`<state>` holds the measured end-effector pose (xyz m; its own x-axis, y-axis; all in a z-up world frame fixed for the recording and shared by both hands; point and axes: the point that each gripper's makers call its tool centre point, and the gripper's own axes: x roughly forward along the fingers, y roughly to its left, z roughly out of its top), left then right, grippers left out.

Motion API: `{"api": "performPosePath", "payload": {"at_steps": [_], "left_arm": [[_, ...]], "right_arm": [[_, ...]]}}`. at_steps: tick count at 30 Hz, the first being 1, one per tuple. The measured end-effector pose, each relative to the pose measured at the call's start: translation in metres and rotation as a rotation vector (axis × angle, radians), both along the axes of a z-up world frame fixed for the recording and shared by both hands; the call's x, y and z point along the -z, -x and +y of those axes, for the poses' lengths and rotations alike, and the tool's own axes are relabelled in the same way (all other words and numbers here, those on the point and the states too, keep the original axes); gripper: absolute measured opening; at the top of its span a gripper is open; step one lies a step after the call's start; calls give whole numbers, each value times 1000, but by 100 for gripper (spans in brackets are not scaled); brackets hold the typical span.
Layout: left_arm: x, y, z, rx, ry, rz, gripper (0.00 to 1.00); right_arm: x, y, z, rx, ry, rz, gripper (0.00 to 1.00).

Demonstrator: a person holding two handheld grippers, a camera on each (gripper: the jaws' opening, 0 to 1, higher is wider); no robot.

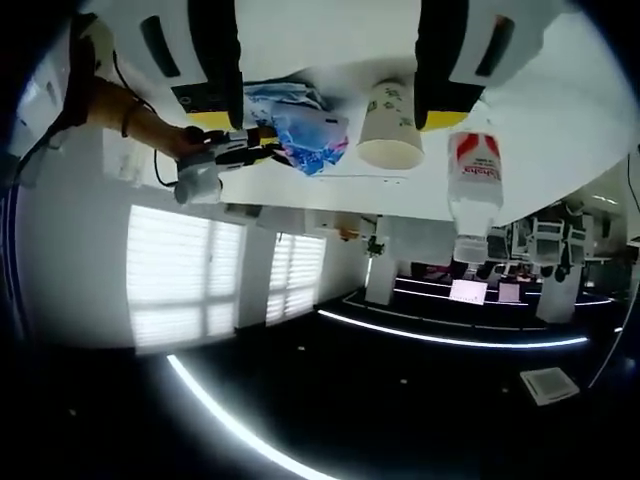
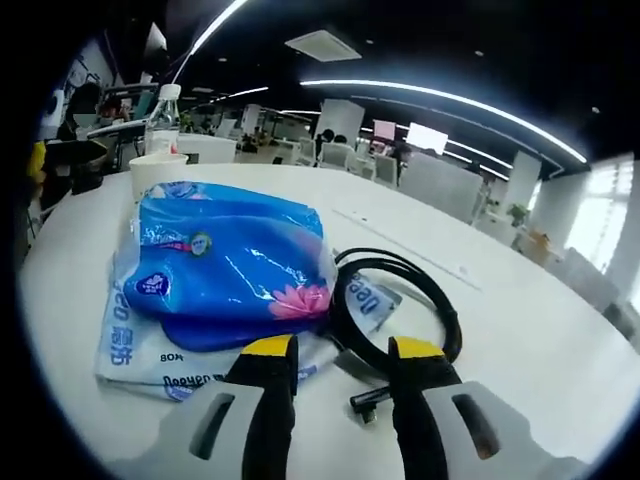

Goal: Arrange the tabletop items into an orderly group along one side of the table until the central work area is clear of visible clutter.

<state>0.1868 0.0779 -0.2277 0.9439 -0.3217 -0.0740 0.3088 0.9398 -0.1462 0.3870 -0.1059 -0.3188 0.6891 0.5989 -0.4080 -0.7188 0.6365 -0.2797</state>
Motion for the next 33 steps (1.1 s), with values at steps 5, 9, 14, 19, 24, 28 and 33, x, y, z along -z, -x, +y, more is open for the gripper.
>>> {"api": "performPosePath", "payload": {"at_steps": [5, 9, 14, 19, 24, 28, 33], "left_arm": [[3, 1, 2, -7, 1, 5, 69], [4, 2, 3, -14, 3, 5, 69], [5, 4, 2, -8, 4, 9, 69], [7, 4, 4, -13, 5, 14, 68], [7, 4, 7, -21, 5, 14, 68], [6, 4, 6, -17, 7, 10, 68], [6, 4, 6, -14, 6, 12, 68]], "right_arm": [[0, 1, 1, -10, -12, -6, 33], [0, 3, 2, -19, -10, -14, 30], [-1, 3, 0, -22, 15, -51, 17], [-2, 3, -2, -25, 26, -63, 14], [-2, 5, -1, -35, 46, -75, 14], [-2, 5, -1, -38, 51, -77, 14], [-1, 6, 0, -49, 94, -94, 13]]}}
